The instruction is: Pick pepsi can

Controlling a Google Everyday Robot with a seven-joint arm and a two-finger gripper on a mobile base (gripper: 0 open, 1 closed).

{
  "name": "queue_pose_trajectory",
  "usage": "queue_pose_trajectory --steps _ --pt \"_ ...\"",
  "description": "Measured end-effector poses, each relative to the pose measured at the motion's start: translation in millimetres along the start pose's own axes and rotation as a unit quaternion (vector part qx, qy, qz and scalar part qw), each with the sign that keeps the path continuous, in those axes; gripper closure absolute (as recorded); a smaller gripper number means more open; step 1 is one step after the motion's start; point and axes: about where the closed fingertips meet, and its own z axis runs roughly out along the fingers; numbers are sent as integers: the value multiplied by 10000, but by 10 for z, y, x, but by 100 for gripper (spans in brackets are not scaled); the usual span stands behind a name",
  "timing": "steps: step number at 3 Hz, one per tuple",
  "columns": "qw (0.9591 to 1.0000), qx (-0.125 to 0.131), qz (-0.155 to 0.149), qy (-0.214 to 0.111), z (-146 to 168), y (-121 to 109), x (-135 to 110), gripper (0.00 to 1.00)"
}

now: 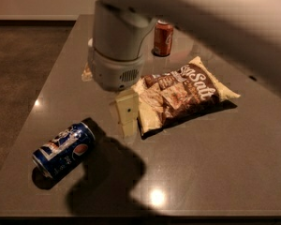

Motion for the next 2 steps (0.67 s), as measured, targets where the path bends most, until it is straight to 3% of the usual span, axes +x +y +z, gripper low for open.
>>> queue_pose_trajectory --steps 2 --pt "9973 -459 -542 180 531 34 -513 0"
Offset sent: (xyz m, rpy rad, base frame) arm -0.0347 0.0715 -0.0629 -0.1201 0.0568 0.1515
